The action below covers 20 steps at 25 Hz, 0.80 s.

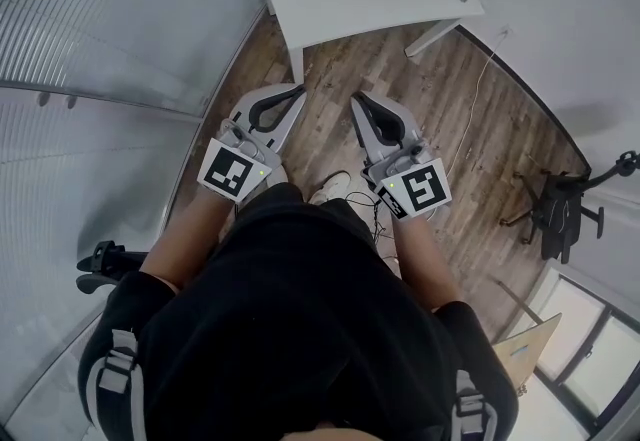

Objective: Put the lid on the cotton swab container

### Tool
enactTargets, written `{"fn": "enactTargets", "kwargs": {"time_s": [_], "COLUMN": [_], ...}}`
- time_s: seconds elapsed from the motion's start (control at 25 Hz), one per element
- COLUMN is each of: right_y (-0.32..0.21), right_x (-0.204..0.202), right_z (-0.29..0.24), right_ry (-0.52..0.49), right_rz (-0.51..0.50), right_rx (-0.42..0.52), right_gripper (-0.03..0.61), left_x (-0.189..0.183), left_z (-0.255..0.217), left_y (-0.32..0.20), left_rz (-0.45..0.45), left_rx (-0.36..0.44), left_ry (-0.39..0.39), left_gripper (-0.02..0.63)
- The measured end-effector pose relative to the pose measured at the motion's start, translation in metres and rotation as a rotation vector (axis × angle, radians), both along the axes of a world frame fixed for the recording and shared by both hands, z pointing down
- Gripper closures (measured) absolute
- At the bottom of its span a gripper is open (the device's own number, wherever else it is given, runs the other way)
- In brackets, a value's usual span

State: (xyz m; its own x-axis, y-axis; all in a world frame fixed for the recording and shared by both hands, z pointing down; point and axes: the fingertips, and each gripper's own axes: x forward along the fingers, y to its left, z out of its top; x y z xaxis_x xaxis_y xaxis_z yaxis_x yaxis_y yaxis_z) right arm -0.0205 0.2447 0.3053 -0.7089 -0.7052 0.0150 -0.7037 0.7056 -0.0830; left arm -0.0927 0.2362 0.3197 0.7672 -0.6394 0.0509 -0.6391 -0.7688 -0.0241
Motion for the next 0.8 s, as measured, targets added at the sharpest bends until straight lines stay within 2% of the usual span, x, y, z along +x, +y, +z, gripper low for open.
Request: {"fn": "enactTargets", "kwargs": {"time_s": [0.4,0.48,0.72,0.8], "right_y": [0.0013,0.0029,0.0054,0.0058], "right_x": [-0.0020,-0.0016,0.0041,0.0039], "right_z": [0.0001,0.0019,0.0020,0.0035], "right_ry": [0.006,0.007,-0.026,-0.017], "right_rz": [-0.011,-0.014,0.000,-0.005], "right_rx": [0.001,-0.002,-0.011,-0.016], "right_gripper": [0.503,0.485,0.476,0.442], "left_x": [-0.0017,-0.0018,-0.0028,-0.0035], "left_z": [-0.0030,-0.0004,-0.0011,-0.0017], "left_y": [0.0003,0.0002,0.0007,0.0011], "left_rz": [-0.002,-0.012,-0.027,-0.030], "left_rx": [0.008,-0.001,-0.011,-0.010], "left_ry": [0.004,0.006,0.000,0.023], "left_gripper": [0.589,0.521,0.414,0.377]}}
